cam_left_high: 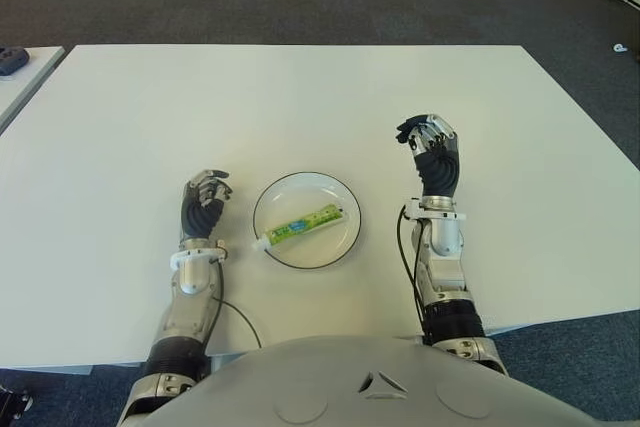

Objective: Put the toothpaste on the table into the plate.

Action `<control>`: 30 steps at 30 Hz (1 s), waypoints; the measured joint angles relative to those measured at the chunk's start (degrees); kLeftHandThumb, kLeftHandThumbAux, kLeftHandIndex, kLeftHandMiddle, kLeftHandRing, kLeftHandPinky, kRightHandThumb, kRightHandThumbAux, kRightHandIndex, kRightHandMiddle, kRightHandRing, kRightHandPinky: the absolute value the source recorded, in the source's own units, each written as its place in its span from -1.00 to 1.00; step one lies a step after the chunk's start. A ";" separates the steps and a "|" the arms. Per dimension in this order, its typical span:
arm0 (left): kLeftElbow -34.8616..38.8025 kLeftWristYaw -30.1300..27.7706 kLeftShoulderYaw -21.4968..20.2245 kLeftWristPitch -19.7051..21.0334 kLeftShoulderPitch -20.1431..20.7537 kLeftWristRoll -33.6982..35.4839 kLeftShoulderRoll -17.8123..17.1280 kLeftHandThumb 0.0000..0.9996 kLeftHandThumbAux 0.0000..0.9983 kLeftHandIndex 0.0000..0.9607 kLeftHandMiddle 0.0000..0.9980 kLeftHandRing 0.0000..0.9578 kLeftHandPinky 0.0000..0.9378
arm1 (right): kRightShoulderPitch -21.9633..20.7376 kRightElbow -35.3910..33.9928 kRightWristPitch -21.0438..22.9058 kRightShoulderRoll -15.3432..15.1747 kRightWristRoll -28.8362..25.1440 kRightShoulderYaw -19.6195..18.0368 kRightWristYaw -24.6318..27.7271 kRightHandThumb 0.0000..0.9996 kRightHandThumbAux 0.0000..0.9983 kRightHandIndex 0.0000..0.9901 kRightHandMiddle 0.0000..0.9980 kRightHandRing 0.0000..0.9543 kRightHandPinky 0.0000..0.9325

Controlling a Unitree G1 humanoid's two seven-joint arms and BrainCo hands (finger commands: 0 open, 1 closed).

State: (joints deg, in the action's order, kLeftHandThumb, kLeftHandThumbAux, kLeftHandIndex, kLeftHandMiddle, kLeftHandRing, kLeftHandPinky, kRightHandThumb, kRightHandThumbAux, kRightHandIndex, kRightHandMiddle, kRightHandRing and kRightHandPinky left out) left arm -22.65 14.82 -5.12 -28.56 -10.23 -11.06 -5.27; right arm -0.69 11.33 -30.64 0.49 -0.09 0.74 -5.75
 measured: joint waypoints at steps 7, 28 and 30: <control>-0.31 -0.17 -0.02 -0.32 0.24 0.70 0.06 0.41 0.44 -0.11 0.19 0.25 0.19 | 0.76 0.68 1.92 0.02 1.82 -0.86 -1.31 0.41 0.46 -0.14 0.08 0.12 0.13; -2.75 -0.71 -0.07 -3.63 2.17 1.47 -0.24 0.41 0.44 -0.11 0.26 0.32 0.26 | 3.05 6.32 3.44 0.18 7.53 -0.94 -5.15 0.40 0.46 -0.14 0.08 0.14 0.18; -2.97 -0.71 -0.07 -4.23 2.32 1.47 -0.28 0.41 0.44 -0.11 0.26 0.32 0.25 | 3.07 7.37 3.49 0.07 7.79 -0.97 -5.24 0.41 0.46 -0.14 0.05 0.12 0.16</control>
State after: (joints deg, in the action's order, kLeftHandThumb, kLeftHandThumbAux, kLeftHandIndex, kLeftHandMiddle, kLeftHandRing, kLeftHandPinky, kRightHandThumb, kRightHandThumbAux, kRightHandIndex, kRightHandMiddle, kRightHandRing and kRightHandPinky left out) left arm -25.62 14.12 -5.19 -32.79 -7.91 -9.59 -5.55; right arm 2.38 18.70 -27.14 0.56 7.70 -0.23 -10.99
